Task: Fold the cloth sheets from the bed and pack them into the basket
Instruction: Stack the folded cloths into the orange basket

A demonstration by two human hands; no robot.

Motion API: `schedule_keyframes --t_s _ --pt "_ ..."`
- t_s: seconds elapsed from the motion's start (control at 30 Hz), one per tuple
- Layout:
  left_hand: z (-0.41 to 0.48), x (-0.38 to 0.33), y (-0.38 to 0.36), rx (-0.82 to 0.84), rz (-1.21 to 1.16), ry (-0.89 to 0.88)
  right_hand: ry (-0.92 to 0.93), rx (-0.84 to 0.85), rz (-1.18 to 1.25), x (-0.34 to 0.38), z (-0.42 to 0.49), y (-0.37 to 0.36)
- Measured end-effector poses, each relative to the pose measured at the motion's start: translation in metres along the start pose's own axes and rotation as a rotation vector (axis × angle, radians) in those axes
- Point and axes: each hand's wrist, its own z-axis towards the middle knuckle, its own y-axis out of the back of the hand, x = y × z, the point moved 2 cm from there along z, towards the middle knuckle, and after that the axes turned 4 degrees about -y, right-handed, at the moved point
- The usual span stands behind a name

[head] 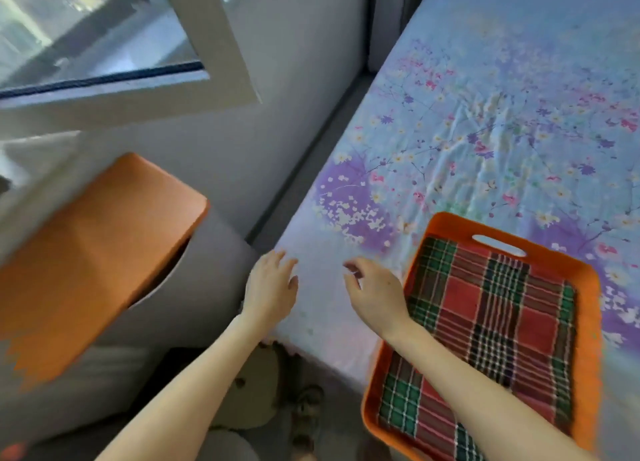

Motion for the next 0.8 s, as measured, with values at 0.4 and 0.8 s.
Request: schedule_keyframes --t_s 0.4,0.8 --pt "-0.151 0.270 0.057 -0.375 -0.042 1.019 -0.685 0.771 0.769 0.197 0.015 -0.218" --pt "-0.177 0.298 0.087 -0.066 -1.232 1.123 -0.943 0.426 1.026 0.262 -0.021 -0.296"
